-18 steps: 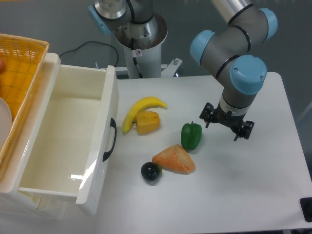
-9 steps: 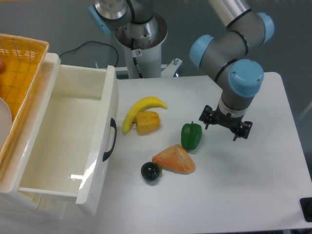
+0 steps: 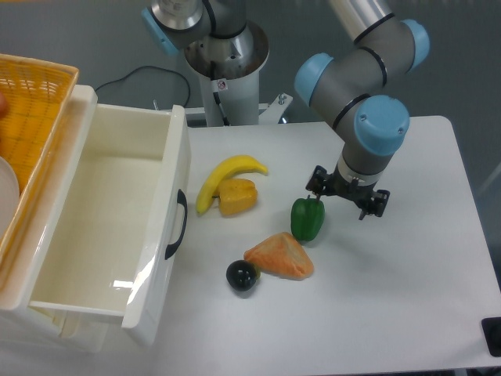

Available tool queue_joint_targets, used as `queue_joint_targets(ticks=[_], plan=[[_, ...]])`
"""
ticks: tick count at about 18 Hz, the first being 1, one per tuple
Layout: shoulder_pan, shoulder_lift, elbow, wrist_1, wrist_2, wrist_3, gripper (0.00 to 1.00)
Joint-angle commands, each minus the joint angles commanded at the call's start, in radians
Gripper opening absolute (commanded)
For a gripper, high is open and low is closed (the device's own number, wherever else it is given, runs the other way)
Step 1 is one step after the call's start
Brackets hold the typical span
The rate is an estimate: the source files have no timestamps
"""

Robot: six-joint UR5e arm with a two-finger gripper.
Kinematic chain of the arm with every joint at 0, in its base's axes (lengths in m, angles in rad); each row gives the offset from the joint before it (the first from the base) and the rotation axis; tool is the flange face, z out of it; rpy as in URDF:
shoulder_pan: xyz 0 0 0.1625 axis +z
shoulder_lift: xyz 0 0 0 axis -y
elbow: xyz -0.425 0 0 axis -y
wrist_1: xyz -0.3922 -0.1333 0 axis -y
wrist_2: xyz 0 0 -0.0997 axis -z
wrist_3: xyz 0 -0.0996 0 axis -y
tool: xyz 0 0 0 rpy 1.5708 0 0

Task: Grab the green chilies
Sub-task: 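Move the open gripper over the green bell pepper and lower onto it, then close the gripper around the green bell pepper's stem end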

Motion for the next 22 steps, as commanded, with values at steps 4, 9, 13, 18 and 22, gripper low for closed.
queue_joint_targets(ticks=[4, 9, 13, 18, 22], plan=[[-0.032, -0.035, -0.002, 0.002, 0.011, -0.015, 1.00], [-0.032, -0.043, -0.044, 0.006, 0.009, -0.077, 1.00], [-0.034, -0.054, -0.049, 0.009, 0.008, -0.129, 1.00], [-0.043, -0.063, -0.055, 0.012, 0.006, -0.161, 1.00], [-0.046, -0.069, -0.055, 0.012, 0.008, -0.161, 0.90]])
